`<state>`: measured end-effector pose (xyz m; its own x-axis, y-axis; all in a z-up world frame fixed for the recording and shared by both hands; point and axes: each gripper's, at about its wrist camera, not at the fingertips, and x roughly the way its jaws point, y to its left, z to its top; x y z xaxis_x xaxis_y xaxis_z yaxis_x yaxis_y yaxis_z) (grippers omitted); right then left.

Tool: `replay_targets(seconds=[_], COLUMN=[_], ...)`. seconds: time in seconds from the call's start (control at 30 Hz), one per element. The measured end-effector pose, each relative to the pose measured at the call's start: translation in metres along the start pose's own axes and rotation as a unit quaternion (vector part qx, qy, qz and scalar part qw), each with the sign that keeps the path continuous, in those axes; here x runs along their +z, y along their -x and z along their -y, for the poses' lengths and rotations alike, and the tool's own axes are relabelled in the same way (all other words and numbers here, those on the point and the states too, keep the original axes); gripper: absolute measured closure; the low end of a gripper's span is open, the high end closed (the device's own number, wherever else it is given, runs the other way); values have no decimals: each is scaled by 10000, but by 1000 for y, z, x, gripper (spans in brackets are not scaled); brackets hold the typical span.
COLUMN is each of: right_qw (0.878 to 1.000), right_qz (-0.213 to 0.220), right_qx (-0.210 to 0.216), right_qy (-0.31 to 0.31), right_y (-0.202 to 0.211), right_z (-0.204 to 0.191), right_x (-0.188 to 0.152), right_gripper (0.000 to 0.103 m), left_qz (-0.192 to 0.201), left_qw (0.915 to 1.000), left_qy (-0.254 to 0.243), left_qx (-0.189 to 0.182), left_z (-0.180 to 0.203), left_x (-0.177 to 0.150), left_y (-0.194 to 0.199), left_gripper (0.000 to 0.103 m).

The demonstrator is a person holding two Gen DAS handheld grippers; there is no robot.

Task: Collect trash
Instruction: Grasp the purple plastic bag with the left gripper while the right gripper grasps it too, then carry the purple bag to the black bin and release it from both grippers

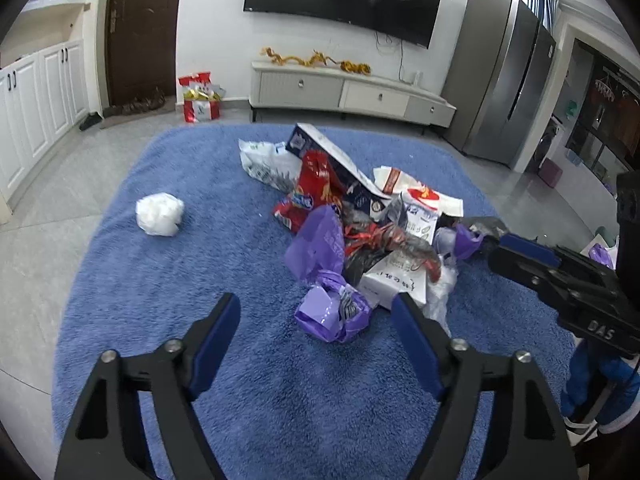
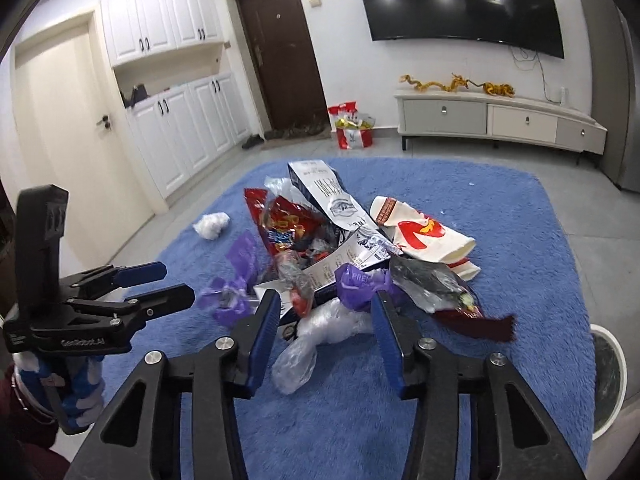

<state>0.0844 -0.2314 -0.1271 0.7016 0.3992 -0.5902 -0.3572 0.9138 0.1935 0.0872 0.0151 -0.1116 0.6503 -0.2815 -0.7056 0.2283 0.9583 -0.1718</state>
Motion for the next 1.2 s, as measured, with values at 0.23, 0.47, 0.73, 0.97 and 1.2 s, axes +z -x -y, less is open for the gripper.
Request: replay_targets(seconds=[0.23,0.47,0.73,0.97,1.2], right_qw=[9987,9975,9989,9963,9899], right_qz=[-42,-195,257,685,1168], right_qx=[-365,-505,-8,506,703], right_qy=[352,447,380,154,-387], right_y=[-21,-36,10,62,118], right_z=[-1,5,-7,-14,15], right_x=[7,7,12,16,16], right_gripper=[64,85,87,87,87], left_qz=[-394,-381,-123,222,424], left_qw=[9992,9987,9993,9993,9972], left_qy=[66,135,131,-27,-362], left_qx=[-77,-315,-328,-305,-489], left_z=[-7,-9,-11,-3,26], left_x=[-1,-4,-3,1,20], left_y=[-35,-35,0,36,61], left_gripper=[46,74,92,93,93])
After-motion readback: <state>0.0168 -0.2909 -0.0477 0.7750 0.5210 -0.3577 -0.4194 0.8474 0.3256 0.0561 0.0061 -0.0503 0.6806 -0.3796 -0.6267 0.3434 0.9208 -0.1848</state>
